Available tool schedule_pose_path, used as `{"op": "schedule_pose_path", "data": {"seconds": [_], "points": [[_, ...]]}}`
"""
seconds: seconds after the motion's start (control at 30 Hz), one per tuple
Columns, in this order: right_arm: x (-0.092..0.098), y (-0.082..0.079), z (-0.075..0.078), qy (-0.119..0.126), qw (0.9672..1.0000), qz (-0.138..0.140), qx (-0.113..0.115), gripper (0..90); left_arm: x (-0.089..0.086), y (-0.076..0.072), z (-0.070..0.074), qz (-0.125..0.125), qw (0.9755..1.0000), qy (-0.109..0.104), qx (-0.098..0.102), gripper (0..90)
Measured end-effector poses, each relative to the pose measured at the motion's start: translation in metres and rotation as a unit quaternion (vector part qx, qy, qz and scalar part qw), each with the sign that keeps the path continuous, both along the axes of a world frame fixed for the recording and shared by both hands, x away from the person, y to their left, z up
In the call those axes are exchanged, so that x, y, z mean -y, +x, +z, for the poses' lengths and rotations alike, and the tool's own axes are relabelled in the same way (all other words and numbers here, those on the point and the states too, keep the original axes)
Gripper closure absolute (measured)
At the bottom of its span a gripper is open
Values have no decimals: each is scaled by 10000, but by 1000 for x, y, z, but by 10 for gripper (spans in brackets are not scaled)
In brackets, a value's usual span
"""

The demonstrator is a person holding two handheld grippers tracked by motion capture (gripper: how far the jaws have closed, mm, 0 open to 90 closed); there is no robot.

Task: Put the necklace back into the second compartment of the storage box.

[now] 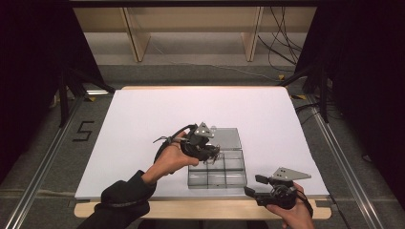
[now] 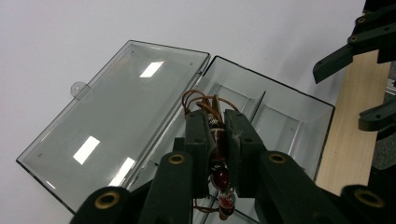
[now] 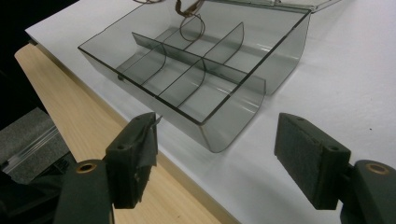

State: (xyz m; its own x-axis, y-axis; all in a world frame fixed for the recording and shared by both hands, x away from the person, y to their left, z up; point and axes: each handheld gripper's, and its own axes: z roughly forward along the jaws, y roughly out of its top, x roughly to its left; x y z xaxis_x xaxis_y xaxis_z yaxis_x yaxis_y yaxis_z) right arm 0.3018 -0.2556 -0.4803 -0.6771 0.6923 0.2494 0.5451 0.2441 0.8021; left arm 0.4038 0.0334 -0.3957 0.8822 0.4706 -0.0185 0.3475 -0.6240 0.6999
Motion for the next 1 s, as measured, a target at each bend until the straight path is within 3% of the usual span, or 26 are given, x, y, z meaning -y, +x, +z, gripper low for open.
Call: {"op": "schedule_pose_path", "data": {"seconds": [0.03,0.07,0.17,0.2,0.47,0.57,0.63,0.8,0.87,1.0], "points": [[0,0,0,3,10000,1,1,311,2,-1,-3,101,9999,-70,-49,795],[0,0,0,-15,10000,12,11,311,2,2,-4,-35,9999,94,-13,795],[0,1,-1,-17,10000,14,24,311,6,3,-12,71,9999,36,-112,795],[0,1,-1,-7,10000,8,22,311,6,4,-14,20,9998,160,-112,794],[-1,0,0,21,10000,28,7,310,12,9,-28,61,9995,223,-234,794],[-1,1,-1,10,9999,1,102,310,14,10,-31,22,9993,271,-243,794],[-1,0,0,-14,10000,16,7,310,17,10,-33,62,9992,268,-292,793],[-1,0,-1,73,10000,43,38,310,20,12,-39,20,9988,388,-301,791],[-1,0,-1,27,10000,30,-4,311,22,11,-41,133,9989,310,-333,791],[-1,0,-1,17,10000,27,52,311,25,12,-43,83,9988,366,-323,786]]}}
